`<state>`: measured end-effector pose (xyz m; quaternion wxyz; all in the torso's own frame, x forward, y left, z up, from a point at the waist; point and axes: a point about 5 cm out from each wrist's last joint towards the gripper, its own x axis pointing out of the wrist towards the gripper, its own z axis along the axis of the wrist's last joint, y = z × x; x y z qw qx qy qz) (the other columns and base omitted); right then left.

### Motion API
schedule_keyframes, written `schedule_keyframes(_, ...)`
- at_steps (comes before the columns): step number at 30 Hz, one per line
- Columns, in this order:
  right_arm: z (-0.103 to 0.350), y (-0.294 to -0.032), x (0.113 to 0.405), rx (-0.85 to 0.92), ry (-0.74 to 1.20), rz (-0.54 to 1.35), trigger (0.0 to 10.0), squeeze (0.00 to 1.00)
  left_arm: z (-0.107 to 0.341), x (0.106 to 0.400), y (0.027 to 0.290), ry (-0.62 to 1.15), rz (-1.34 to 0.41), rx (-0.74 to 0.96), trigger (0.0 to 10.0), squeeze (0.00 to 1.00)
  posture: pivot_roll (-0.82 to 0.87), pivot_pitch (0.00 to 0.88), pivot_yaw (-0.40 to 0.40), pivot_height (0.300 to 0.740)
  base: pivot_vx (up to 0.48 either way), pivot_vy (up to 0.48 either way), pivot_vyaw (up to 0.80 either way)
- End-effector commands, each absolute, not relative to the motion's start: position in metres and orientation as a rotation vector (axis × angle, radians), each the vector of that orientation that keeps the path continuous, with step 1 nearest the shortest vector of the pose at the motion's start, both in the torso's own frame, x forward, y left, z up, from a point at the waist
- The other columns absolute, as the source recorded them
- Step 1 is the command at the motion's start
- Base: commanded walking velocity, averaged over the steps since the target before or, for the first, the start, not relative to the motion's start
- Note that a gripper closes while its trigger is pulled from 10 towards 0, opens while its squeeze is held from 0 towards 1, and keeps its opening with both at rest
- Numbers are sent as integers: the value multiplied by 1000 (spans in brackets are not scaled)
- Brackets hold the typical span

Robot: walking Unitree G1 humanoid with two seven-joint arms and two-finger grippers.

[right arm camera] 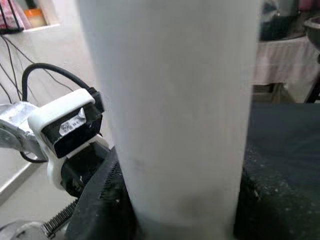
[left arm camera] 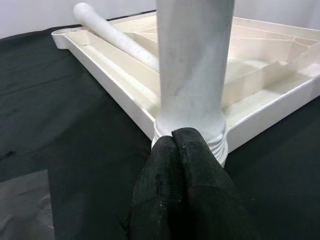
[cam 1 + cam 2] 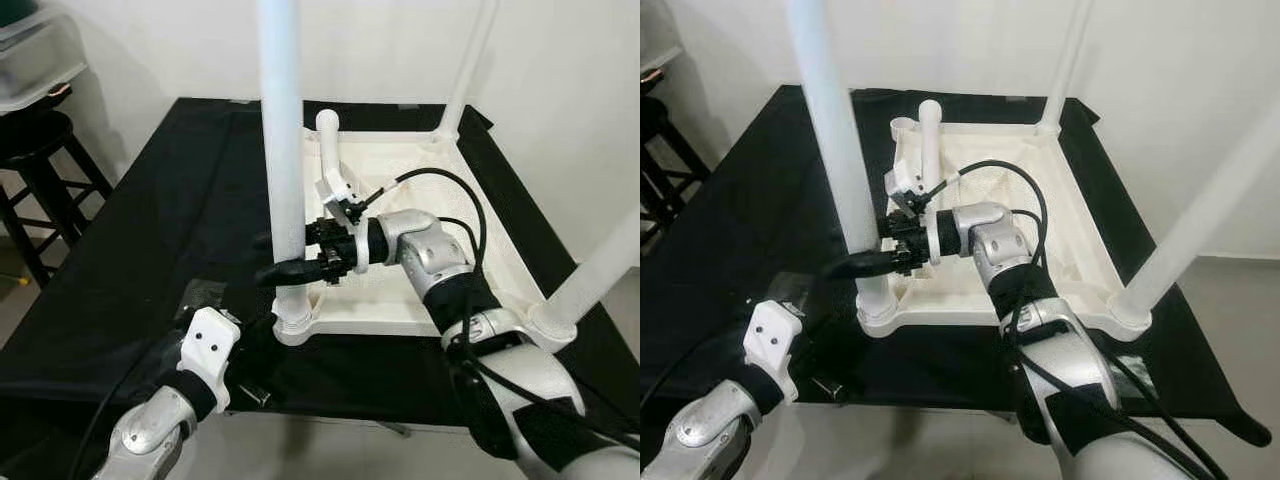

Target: Building children table

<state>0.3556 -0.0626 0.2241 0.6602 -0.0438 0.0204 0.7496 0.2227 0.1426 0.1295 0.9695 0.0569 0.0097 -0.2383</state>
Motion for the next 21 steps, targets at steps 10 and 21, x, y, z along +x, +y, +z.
schedule_keyframes(10, 212, -87, 362, -112, 0, 1409, 0, 0, 128, 218, 143, 41, -492, 92, 10000, 0, 61, 116, -32, 740, 0, 0, 0)
schedule_keyframes(21, 151, -40, 301, -8, 99, 854, 0, 0, 129, 216, 147, 45, -494, 92, 10000, 0, 38, 126, -3, 740, 0, 0, 0)
